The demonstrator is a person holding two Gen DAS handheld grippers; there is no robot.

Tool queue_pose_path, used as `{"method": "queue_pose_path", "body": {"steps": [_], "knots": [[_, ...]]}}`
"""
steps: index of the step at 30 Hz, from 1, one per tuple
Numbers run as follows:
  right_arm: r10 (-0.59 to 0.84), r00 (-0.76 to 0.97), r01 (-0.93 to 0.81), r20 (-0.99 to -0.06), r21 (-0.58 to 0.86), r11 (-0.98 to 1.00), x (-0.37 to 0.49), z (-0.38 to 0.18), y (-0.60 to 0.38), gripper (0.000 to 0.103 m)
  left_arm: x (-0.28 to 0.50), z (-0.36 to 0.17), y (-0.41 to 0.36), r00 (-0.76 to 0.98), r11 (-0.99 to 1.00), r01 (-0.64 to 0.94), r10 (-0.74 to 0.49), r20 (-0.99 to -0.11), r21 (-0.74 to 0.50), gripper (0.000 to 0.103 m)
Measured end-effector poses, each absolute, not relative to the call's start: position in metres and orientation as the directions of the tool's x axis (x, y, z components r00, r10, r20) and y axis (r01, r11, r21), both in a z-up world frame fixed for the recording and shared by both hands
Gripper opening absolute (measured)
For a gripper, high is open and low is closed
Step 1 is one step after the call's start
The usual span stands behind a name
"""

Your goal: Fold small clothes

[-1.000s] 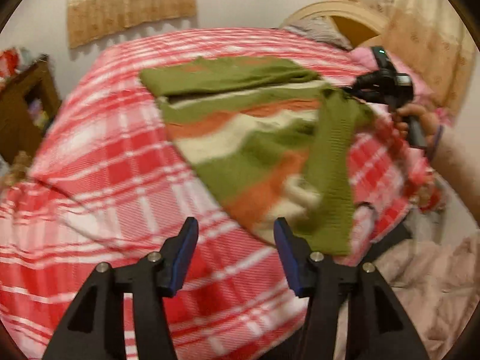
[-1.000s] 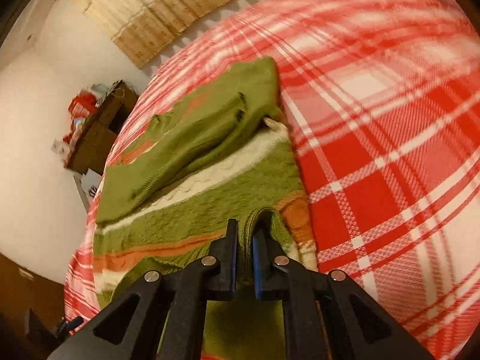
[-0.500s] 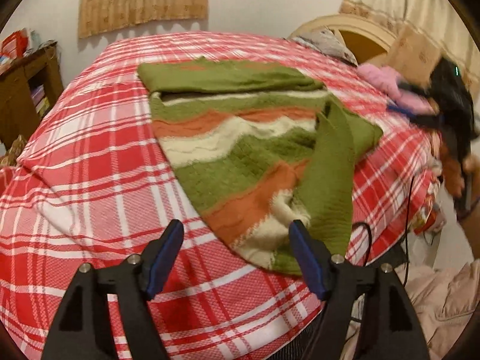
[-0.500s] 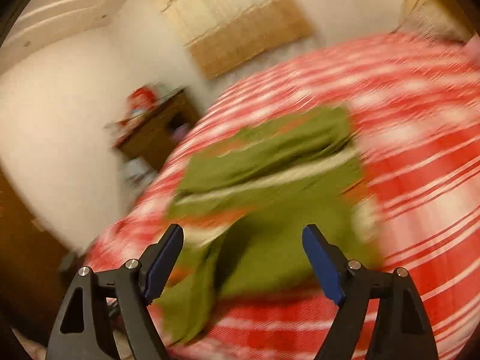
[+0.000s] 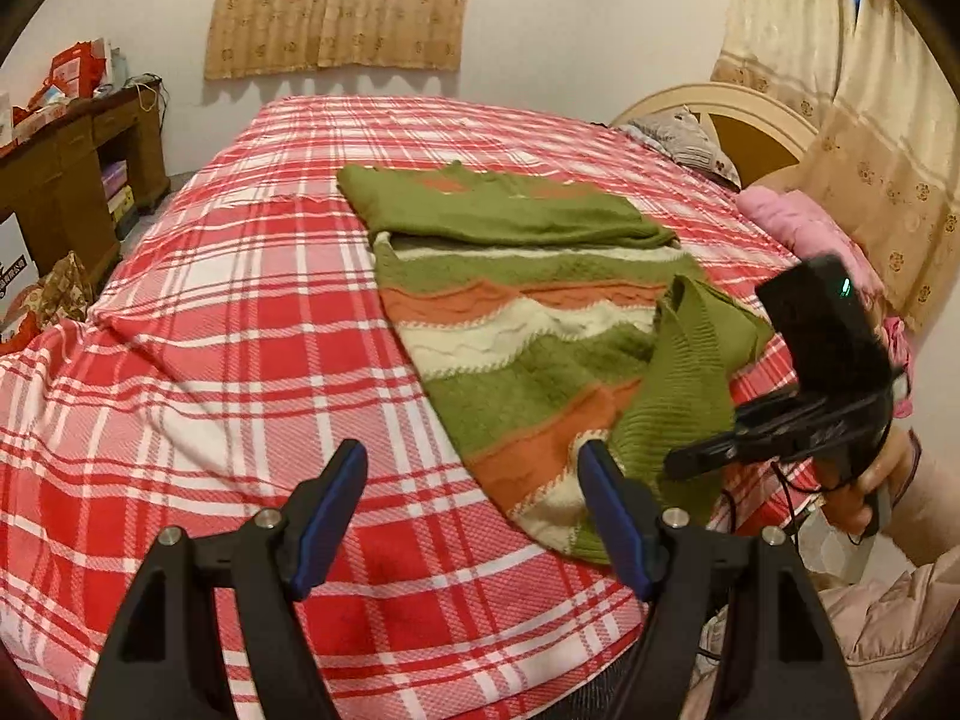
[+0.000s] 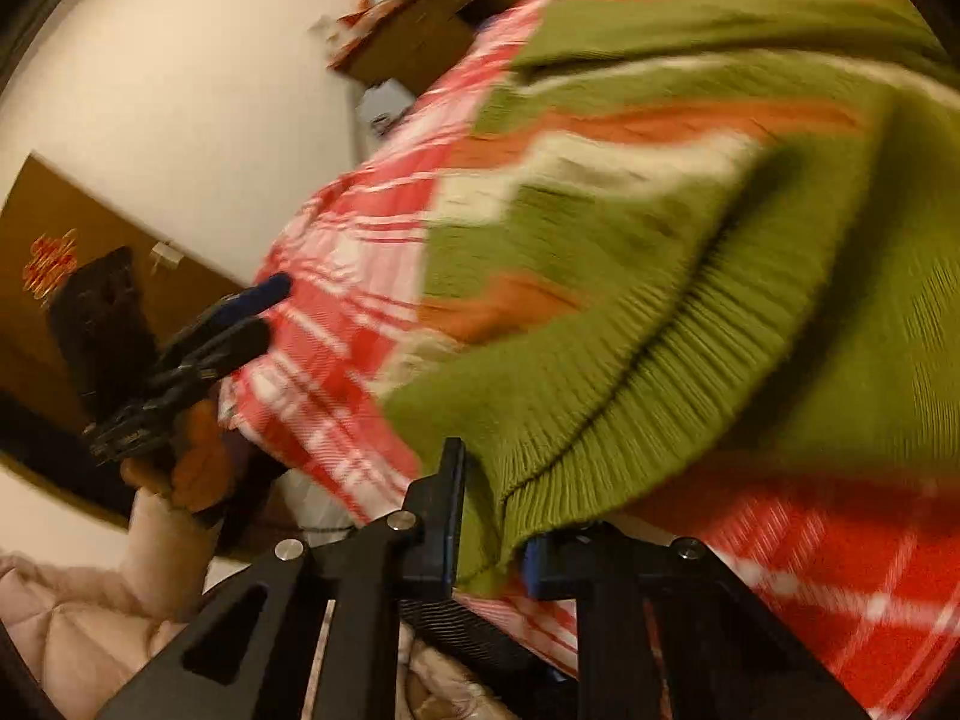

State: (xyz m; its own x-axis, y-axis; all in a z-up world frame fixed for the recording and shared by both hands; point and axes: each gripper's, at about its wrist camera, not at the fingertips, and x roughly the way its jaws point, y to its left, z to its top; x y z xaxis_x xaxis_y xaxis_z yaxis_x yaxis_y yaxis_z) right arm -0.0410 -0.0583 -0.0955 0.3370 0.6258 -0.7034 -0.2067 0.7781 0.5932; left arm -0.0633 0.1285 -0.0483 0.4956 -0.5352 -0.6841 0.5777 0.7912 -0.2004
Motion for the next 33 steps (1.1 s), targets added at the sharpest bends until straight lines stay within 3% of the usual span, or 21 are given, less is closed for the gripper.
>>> {"method": "queue_pose_path", "body": {"steps": [4,7,8,9,11,19,24,29,32,33], "knots": [[0.768,0.346,-0.206,-0.539,0.755,0.622,-0.015,-0.073,-0.074,0.016,-0.051,-0.048,0.127,0.491,0.789,0.574,-0.545,-0.679,-0.218,0.075],[0.791,0.49,-0.115,-0.368,0.872,0.477,0.013,-0.072,-0.111,0.017,-0.043,-0.046,0.124,0.485,0.782,0.579,-0.559,-0.673,-0.232,0.075],[0.777,0.527,-0.069,-0.344,0.894,0.443,0.02,-0.076,-0.121,0.03,-0.041,-0.046,0.122,0.477,0.775,0.585,-0.567,-0.672,-0.239,0.075],[0.767,0.551,-0.019,-0.33,0.913,0.407,0.026,-0.083,-0.129,0.06,-0.04,-0.045,0.12,0.47,0.769,0.592,-0.572,-0.672,-0.24,0.075],[0.743,0.596,0.038,-0.305,0.935,0.353,0.029,-0.091,-0.143,0.089,-0.038,-0.045,0.115,0.464,0.762,0.606,-0.571,-0.677,-0.227,0.075],[0.702,0.678,0.004,-0.218,0.956,0.293,0.014,-0.082,-0.168,0.089,-0.049,-0.051,0.078,0.384,0.672,0.723,-0.583,-0.716,-0.159,0.075],[0.659,0.704,-0.054,-0.264,0.905,0.421,-0.016,-0.053,-0.175,0.089,-0.088,-0.054,0.049,0.408,0.567,0.824,-0.586,-0.7,0.005,0.078],[0.558,0.742,-0.026,-0.371,0.816,0.577,-0.049,-0.035,-0.184,0.089,-0.09,-0.081,0.012,0.467,0.544,0.824,-0.499,-0.729,0.155,0.079],[0.487,0.776,-0.008,-0.4,0.766,0.642,-0.066,-0.026,-0.192,0.089,-0.058,-0.08,0.017,0.437,0.618,0.786,-0.521,-0.733,0.029,0.072],[0.45,0.792,0.005,-0.413,0.741,0.671,-0.076,-0.021,-0.197,0.089,-0.047,-0.079,0.023,0.415,0.635,0.772,-0.547,-0.727,-0.037,0.059]]}}
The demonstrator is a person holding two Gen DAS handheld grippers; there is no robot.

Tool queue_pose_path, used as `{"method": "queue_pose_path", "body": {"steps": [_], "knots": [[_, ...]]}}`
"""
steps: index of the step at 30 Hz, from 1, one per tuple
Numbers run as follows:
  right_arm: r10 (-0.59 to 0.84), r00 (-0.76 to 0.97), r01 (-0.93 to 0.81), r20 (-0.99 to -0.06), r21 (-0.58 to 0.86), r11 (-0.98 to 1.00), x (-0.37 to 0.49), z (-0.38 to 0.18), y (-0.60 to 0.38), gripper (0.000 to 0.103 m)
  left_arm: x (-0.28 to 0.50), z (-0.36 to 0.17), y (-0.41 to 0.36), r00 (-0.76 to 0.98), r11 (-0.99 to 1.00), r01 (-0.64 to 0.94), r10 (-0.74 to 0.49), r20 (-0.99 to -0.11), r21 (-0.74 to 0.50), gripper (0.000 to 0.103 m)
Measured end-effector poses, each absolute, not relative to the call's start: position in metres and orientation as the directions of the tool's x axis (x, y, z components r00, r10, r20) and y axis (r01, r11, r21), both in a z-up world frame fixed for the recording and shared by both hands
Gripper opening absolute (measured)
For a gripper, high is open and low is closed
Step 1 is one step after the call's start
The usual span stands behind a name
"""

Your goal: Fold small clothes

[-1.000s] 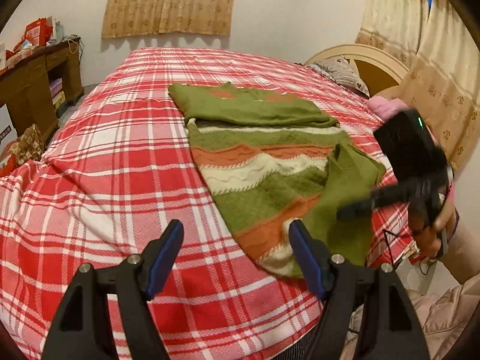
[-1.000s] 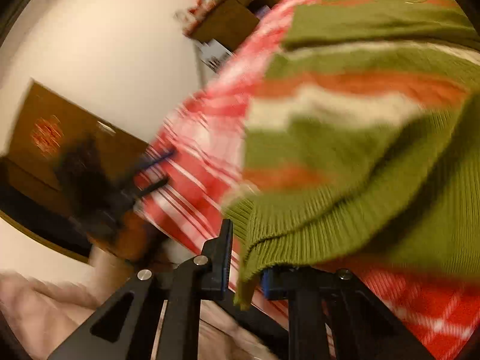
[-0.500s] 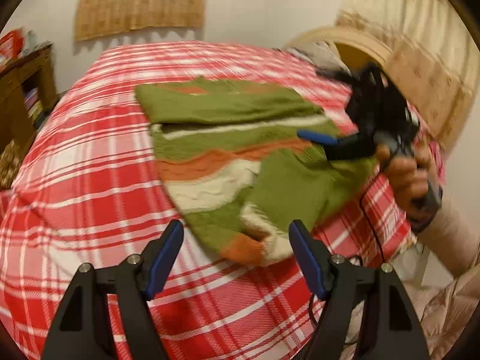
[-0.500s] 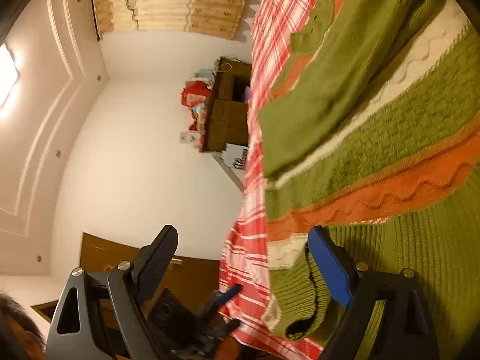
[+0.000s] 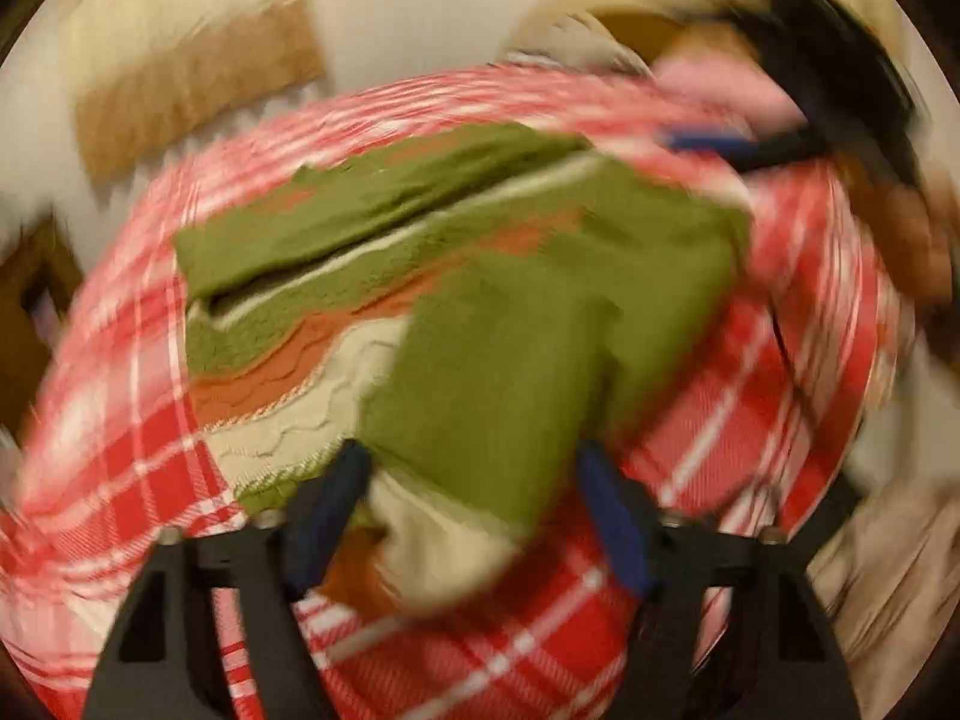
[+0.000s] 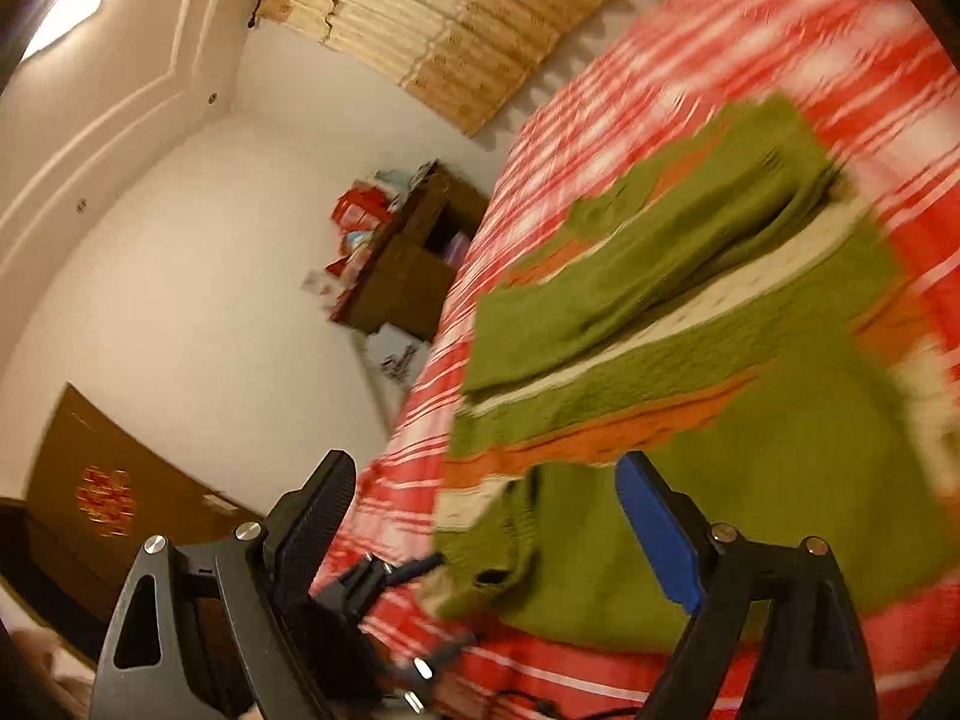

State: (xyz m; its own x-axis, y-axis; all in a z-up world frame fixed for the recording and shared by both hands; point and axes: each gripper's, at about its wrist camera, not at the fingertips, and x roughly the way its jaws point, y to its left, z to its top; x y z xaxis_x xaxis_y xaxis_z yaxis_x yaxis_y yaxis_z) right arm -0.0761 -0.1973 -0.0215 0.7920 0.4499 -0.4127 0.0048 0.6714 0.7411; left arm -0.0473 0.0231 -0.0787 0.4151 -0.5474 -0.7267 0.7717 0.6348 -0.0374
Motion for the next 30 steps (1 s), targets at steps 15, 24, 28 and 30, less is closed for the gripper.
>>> {"method": "queue_pose_path", "body": {"steps": [15,24,28,30], "knots": [[0.33,0.841,0.128,-0.428,0.751,0.648,-0.132,-0.046,-0.244,0.089,-0.005,-0.086,0.065,0.287,0.672,0.568,-0.702,-0.652,-0.474,0.076],[0.325,0.843,0.122,-0.429,0.741,0.661,-0.135,-0.046,-0.242,0.089,-0.016,-0.088,0.035,0.308,0.692,0.608,-0.656,-0.689,-0.388,0.081],[0.303,0.85,0.132,-0.431,0.73,0.67,-0.143,-0.043,-0.245,0.089,-0.014,-0.1,0.025,0.337,0.736,0.587,-0.6,-0.726,-0.336,0.03],[0.287,0.853,0.142,-0.437,0.722,0.678,-0.148,-0.043,-0.249,0.089,-0.014,-0.098,0.031,0.36,0.747,0.575,-0.597,-0.717,-0.334,0.019]]}}
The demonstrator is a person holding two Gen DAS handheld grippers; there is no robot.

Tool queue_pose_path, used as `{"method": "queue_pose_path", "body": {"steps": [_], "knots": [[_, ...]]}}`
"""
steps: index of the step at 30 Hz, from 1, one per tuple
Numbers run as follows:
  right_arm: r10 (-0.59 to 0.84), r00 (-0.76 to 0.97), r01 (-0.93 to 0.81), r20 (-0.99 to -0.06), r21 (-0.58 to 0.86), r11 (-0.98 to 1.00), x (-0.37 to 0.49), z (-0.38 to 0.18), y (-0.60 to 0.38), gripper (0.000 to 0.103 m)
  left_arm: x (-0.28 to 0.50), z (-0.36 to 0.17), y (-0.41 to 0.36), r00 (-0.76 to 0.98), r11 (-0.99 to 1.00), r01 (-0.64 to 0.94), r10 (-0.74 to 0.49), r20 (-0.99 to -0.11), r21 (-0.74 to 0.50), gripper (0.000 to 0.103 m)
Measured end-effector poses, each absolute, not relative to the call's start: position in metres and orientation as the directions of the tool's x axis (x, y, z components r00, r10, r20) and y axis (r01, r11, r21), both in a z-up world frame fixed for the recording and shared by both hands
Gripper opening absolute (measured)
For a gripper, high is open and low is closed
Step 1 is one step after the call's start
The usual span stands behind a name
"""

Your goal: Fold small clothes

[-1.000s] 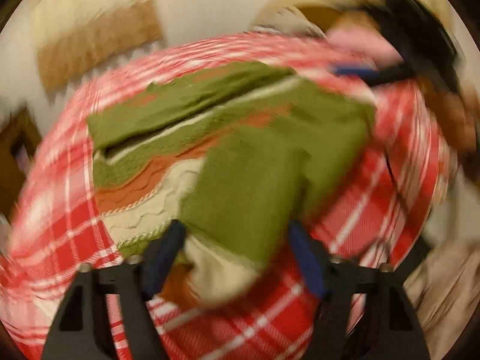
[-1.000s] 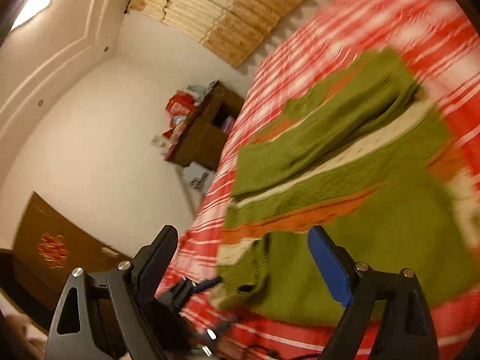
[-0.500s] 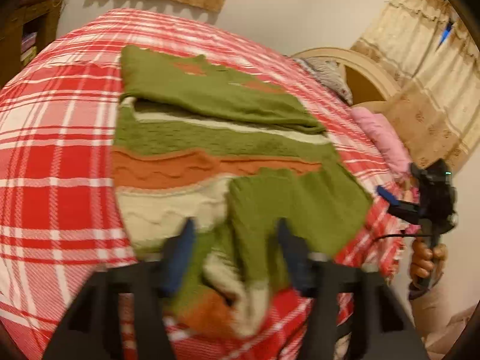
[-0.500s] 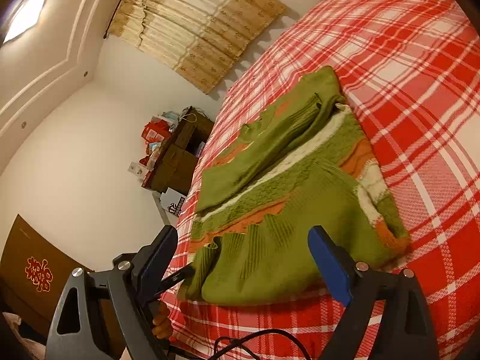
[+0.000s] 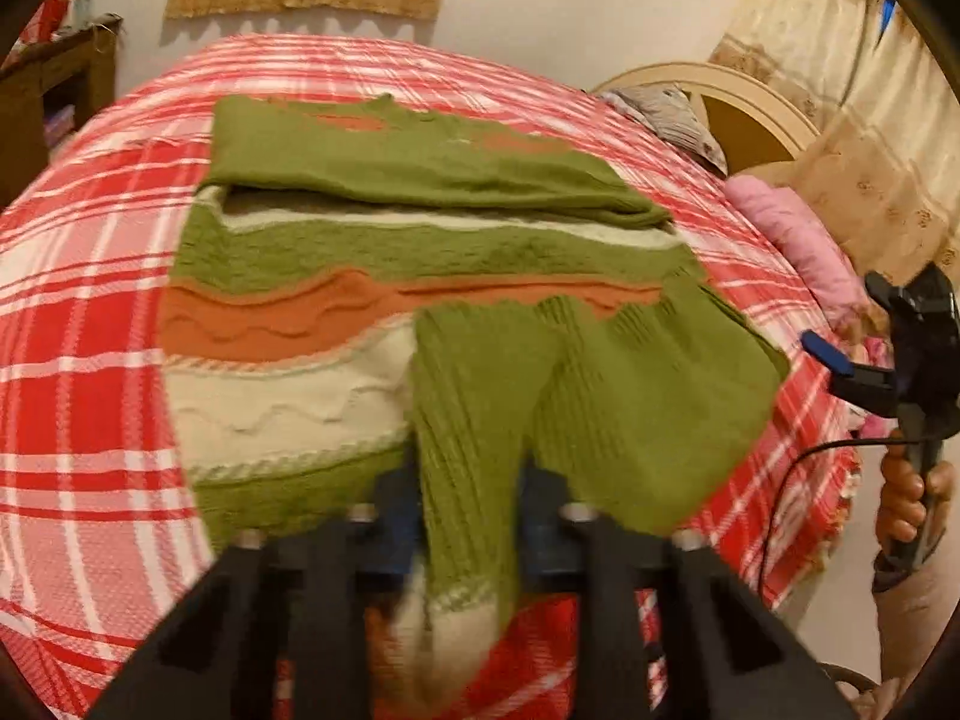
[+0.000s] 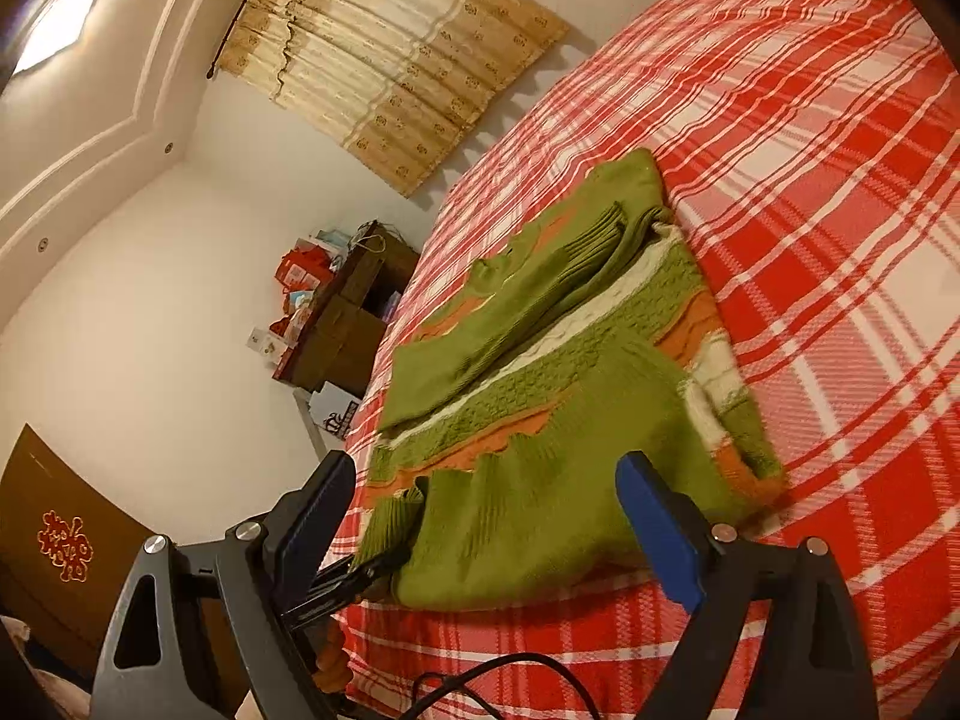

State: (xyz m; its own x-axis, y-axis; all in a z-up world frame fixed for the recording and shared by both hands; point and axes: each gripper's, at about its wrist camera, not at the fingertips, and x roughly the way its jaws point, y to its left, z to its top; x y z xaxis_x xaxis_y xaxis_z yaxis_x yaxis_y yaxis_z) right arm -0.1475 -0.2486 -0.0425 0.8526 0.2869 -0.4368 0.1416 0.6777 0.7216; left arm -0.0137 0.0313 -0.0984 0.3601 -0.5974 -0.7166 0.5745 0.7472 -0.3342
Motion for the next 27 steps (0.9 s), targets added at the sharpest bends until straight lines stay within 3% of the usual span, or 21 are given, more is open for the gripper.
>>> {"method": "queue_pose_path", "body": {"steps": [6,7,11,17,20,22,25,27], "knots": [[0.172,0.865,0.219,-0.472,0.662,0.716,-0.162,-0.035,-0.266,0.089,-0.01,-0.065,0.068,0.408,0.716,0.544,-0.681,-0.608,-0.437,0.016],[0.145,0.864,0.235,-0.483,0.641,0.731,-0.164,-0.033,-0.269,0.089,-0.006,-0.061,0.072,0.42,0.719,0.539,-0.681,-0.6,-0.439,0.011],[0.091,0.849,0.252,-0.52,0.55,0.796,-0.157,-0.028,-0.266,0.089,0.016,-0.062,0.074,0.419,0.747,0.513,-0.648,-0.636,-0.422,0.011],[0.028,0.753,0.223,-0.657,0.294,0.929,-0.112,-0.038,-0.24,0.089,0.013,-0.087,0.062,0.381,0.766,0.49,-0.618,-0.688,-0.416,0.012],[0.019,0.712,0.172,-0.702,0.201,0.964,-0.089,-0.049,-0.229,0.089,0.007,-0.089,0.06,0.373,0.766,0.499,-0.611,-0.698,-0.404,0.025],[0.012,0.69,0.153,-0.724,0.161,0.975,-0.075,-0.055,-0.227,0.089,0.007,-0.088,0.061,0.368,0.77,0.501,-0.602,-0.708,-0.394,0.049],[0.036,0.661,0.127,-0.75,0.159,0.979,-0.06,-0.064,-0.227,0.089,0.006,-0.088,0.062,0.345,0.749,0.505,-0.631,-0.695,-0.429,0.077],[0.04,0.646,0.121,-0.762,0.155,0.98,-0.054,-0.068,-0.228,0.089,0.006,-0.089,0.061,0.342,0.742,0.504,-0.642,-0.686,-0.442,0.078]]}}
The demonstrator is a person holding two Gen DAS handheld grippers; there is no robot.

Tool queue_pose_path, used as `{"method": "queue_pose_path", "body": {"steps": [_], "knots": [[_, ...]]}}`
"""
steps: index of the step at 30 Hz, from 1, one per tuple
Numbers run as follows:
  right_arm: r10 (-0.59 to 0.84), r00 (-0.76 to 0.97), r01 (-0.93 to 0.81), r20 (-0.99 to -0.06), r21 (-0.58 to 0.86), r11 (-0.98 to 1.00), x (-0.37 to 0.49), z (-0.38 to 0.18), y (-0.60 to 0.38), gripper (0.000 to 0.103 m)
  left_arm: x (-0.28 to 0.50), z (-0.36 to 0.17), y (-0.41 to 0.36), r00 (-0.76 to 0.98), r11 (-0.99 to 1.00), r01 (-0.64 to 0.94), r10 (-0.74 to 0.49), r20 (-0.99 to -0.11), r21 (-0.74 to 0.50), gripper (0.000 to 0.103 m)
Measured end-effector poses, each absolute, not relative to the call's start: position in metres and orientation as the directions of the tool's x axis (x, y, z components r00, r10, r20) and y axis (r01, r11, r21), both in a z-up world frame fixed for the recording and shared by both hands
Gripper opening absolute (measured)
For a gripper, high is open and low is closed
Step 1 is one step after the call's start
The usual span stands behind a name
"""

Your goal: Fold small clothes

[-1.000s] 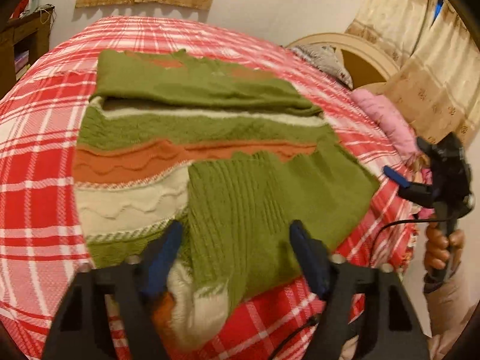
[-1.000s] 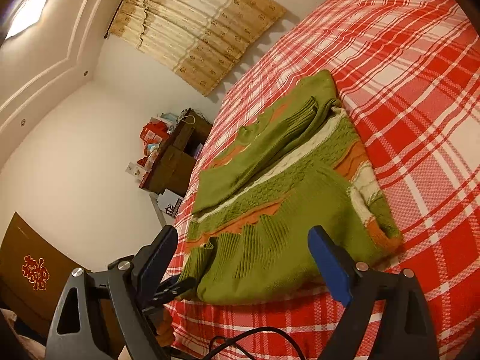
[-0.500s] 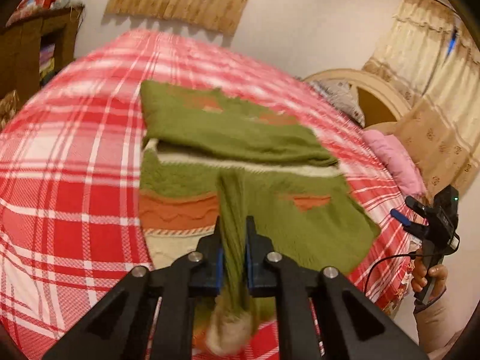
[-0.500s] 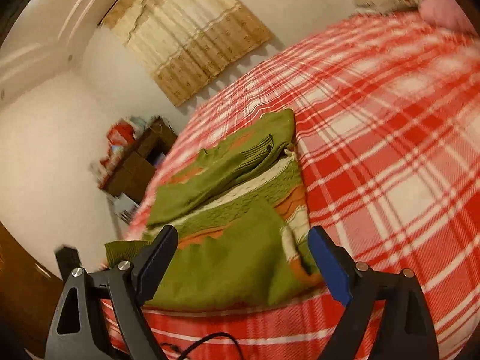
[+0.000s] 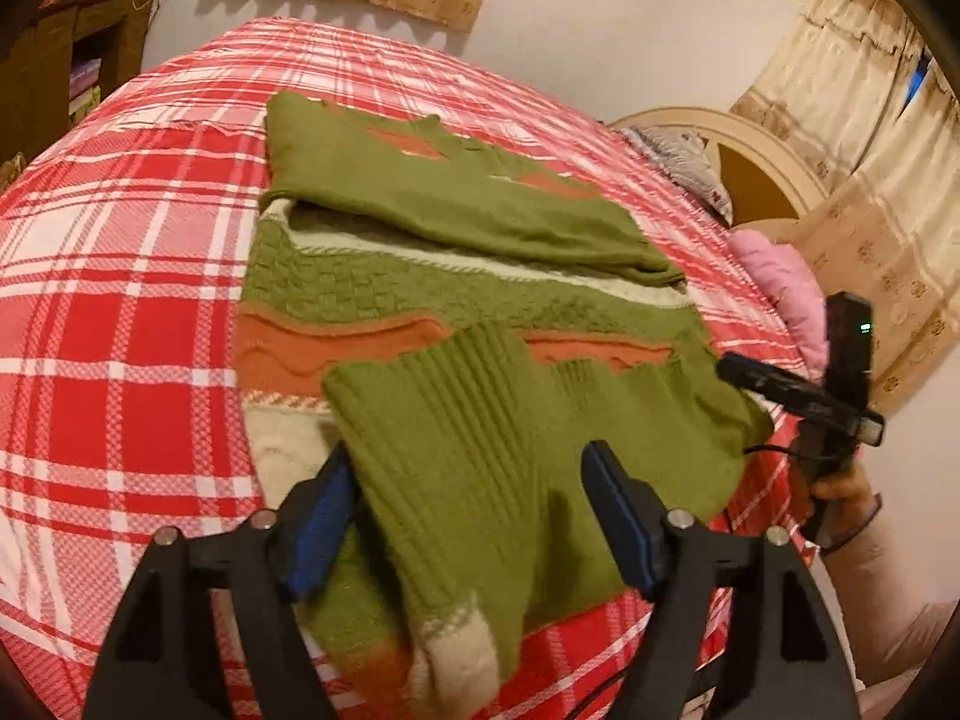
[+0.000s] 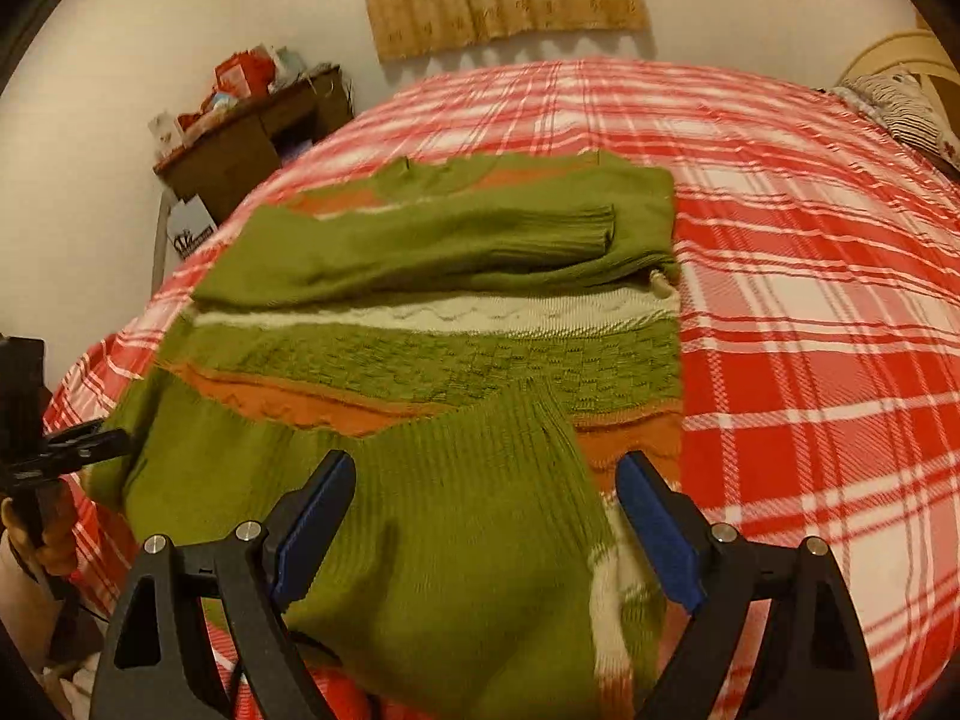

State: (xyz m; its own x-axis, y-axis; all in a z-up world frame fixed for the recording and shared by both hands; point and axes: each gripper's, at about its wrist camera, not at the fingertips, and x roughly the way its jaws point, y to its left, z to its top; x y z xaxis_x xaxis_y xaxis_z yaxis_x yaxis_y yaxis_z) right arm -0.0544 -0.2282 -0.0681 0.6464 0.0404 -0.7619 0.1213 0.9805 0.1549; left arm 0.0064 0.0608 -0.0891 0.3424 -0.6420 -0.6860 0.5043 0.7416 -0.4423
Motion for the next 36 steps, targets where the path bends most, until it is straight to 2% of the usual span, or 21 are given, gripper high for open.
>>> {"method": "queue_pose_path", "body": {"steps": [1,2,3,4,5,6,9,13,16,20,23,26,31,36], "knots": [[0.052,0.64,0.116,-0.766,0.163,0.98,-0.053,-0.072,-0.23,0.089,0.007,-0.092,0.058,0.34,0.747,0.503,-0.633,-0.695,-0.435,0.075],[0.061,0.635,0.114,-0.77,0.172,0.978,-0.051,-0.075,-0.231,0.082,0.007,-0.094,0.055,0.34,0.752,0.504,-0.625,-0.703,-0.426,0.071],[0.074,0.624,0.111,-0.778,0.182,0.977,-0.05,-0.079,-0.231,0.067,0.007,-0.095,0.053,0.342,0.753,0.505,-0.624,-0.703,-0.423,0.048],[0.041,0.619,0.122,-0.785,0.147,0.982,-0.051,-0.082,-0.23,0.058,0.007,-0.096,0.052,0.333,0.749,0.504,-0.628,-0.703,-0.43,0.02],[0.002,0.619,0.129,-0.785,0.104,0.986,-0.053,-0.082,-0.229,0.038,0.008,-0.098,0.051,0.303,0.731,0.498,-0.651,-0.696,-0.466,0.014],[-0.007,0.613,0.13,-0.79,0.092,0.987,-0.053,-0.081,-0.228,0.026,0.008,-0.098,0.052,0.304,0.728,0.494,-0.657,-0.69,-0.475,0.014],[0.041,0.612,0.142,-0.79,0.161,0.977,-0.06,-0.079,-0.239,0.015,0.0,-0.09,0.056,0.353,0.74,0.507,-0.647,-0.676,-0.443,0.011],[0.006,0.638,0.177,-0.77,0.154,0.972,-0.076,-0.066,-0.239,0.011,-0.002,-0.065,0.067,0.398,0.733,0.511,-0.664,-0.633,-0.448,0.009],[-0.023,0.71,0.187,-0.704,0.156,0.97,-0.091,-0.03,-0.235,0.011,0.004,-0.032,0.073,0.444,0.716,0.529,-0.691,-0.57,-0.455,0.009],[-0.062,0.807,0.183,-0.588,0.148,0.972,-0.101,0.028,-0.231,0.01,0.019,0.007,0.063,0.514,0.734,0.567,-0.671,-0.534,-0.375,0.009],[-0.114,0.838,0.195,-0.534,0.098,0.976,-0.093,0.052,-0.225,0.01,0.032,0.02,0.054,0.552,0.755,0.571,-0.644,-0.53,-0.323,0.009],[-0.204,0.847,0.235,-0.49,0.001,0.972,-0.083,0.065,-0.217,0.01,0.048,0.03,0.051,0.585,0.769,0.576,-0.624,-0.518,-0.276,0.009],[-0.259,0.861,0.252,-0.437,-0.075,0.965,-0.065,0.079,-0.211,0.01,0.062,0.037,0.045,0.617,0.779,0.598,-0.598,-0.512,-0.189,0.009],[-0.285,0.843,0.26,-0.456,-0.119,0.958,-0.045,0.068,-0.208,0.01,0.073,0.014,0.047,0.585,0.78,0.582,-0.6,-0.546,-0.233,0.009]]}}
